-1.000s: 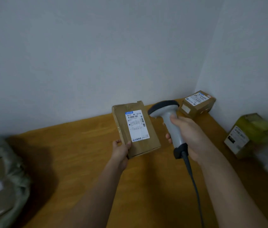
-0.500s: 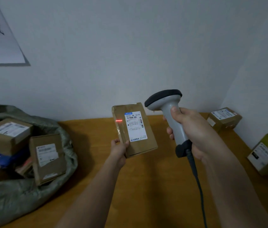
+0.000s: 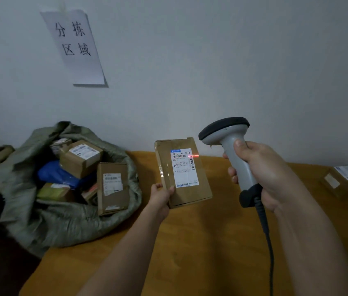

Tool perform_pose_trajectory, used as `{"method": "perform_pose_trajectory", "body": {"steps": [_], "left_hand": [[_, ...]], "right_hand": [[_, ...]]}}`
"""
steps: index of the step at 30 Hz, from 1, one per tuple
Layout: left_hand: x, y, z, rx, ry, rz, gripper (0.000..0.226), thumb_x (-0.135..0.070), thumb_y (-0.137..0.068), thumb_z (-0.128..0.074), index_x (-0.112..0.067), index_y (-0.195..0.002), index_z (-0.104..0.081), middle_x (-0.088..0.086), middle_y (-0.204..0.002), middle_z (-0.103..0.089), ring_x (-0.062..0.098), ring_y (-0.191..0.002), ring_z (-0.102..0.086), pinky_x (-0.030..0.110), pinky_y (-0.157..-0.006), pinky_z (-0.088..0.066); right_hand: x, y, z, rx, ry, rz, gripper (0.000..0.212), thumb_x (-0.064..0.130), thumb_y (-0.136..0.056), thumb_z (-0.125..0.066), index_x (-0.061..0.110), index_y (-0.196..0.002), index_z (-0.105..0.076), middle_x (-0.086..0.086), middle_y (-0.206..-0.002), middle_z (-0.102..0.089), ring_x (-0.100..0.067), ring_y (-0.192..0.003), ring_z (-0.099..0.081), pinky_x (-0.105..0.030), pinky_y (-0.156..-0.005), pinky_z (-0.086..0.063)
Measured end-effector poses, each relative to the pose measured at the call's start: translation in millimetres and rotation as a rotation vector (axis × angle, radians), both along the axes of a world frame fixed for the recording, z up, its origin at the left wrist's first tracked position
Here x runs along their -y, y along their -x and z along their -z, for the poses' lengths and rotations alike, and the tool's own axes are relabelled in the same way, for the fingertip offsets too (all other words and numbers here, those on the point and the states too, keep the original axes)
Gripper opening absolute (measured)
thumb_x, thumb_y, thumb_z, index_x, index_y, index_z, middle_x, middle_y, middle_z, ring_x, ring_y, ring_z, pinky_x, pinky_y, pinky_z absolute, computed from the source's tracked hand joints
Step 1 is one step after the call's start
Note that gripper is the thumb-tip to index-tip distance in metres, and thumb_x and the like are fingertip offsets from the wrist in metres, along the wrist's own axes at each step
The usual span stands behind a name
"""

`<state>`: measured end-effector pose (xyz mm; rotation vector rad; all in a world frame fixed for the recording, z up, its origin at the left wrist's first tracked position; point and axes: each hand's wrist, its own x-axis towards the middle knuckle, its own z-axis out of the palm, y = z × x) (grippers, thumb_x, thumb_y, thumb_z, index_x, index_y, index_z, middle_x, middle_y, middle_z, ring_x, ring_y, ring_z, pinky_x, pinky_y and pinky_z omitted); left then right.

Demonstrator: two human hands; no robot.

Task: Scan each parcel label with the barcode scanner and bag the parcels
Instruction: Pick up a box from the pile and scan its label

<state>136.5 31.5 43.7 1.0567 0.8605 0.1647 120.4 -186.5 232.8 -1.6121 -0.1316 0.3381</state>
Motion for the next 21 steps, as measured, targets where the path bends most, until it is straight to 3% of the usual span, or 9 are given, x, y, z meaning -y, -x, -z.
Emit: {"method": "perform_pose_trajectory", "body": {"steps": [5, 7, 10, 13, 15, 19, 21], "left_hand": [[-29, 22, -1, -0.011, 0.013, -0.036, 0.037, -0.001, -0.094, -0.058, -0.014, -0.125, -0.041, 0.015, -0.126, -0.057, 0.032, -0.11, -0.057, 0.052, -0.091, -0.051], [-38, 30, -5, 0.005, 0.036, -0.041, 0.036, -0.001, -0.095, -0.056, -0.013, -0.126, -0.042, 0.015, -0.125, -0.058, 0.031, -0.107, -0.059, 0.049, -0.085, -0.054], [-50, 44, -19, 0.126, 0.2, 0.006, 0.029, -0.001, -0.097, -0.049, -0.008, -0.126, -0.049, 0.017, -0.117, -0.064, 0.031, -0.103, -0.062, 0.046, -0.075, -0.053], [-71, 59, -29, 0.291, 0.395, 0.06, 0.022, 0.002, -0.097, -0.041, -0.002, -0.115, -0.054, 0.021, -0.114, -0.064, 0.034, -0.11, -0.06, 0.047, -0.084, -0.052], [-91, 67, -30, 0.365, 0.452, 0.111, 0.028, 0.005, -0.093, -0.044, 0.001, -0.119, -0.052, 0.024, -0.122, -0.061, 0.037, -0.12, -0.056, 0.051, -0.092, -0.052], [-150, 80, -17, 0.325, 0.391, 0.245, 0.053, 0.008, -0.083, -0.056, -0.002, -0.134, -0.047, 0.022, -0.128, -0.059, 0.036, -0.114, -0.061, 0.046, -0.079, -0.059], [-181, 89, -11, 0.293, 0.334, 0.317, 0.055, 0.007, -0.081, -0.059, -0.004, -0.134, -0.048, 0.019, -0.122, -0.064, 0.034, -0.109, -0.065, 0.044, -0.081, -0.059]], "right_hand": [[-23, 1, 5, -0.005, -0.005, -0.063, 0.034, 0.035, -0.104, -0.045, 0.005, -0.109, -0.061, -0.01, -0.074, -0.056, -0.018, -0.063, -0.053, -0.03, -0.059, -0.047], [-32, 0, 9, -0.001, -0.01, -0.058, 0.034, 0.037, -0.103, -0.047, 0.007, -0.106, -0.062, -0.009, -0.071, -0.057, -0.018, -0.061, -0.053, -0.03, -0.059, -0.046], [-57, -6, 25, 0.046, 0.009, 0.012, 0.03, 0.038, -0.095, -0.061, 0.011, -0.108, -0.06, -0.007, -0.075, -0.059, -0.015, -0.06, -0.055, -0.026, -0.057, -0.045], [-91, -10, 54, 0.038, 0.029, 0.059, 0.051, 0.033, -0.083, -0.077, 0.013, -0.122, -0.051, -0.007, -0.088, -0.059, -0.013, -0.066, -0.057, -0.024, -0.057, -0.047], [-117, -10, 76, -0.025, 0.018, 0.045, 0.06, 0.034, -0.076, -0.083, 0.012, -0.122, -0.051, -0.007, -0.087, -0.06, -0.014, -0.067, -0.056, -0.028, -0.06, -0.048], [-172, -5, 105, -0.116, -0.054, 0.074, 0.059, 0.028, -0.074, -0.085, 0.011, -0.119, -0.051, -0.006, -0.083, -0.058, -0.011, -0.06, -0.053, -0.023, -0.053, -0.048], [-204, -2, 115, -0.139, -0.08, 0.094, 0.058, 0.022, -0.075, -0.085, 0.008, -0.121, -0.051, -0.007, -0.083, -0.057, -0.011, -0.059, -0.051, -0.022, -0.051, -0.047]]}}
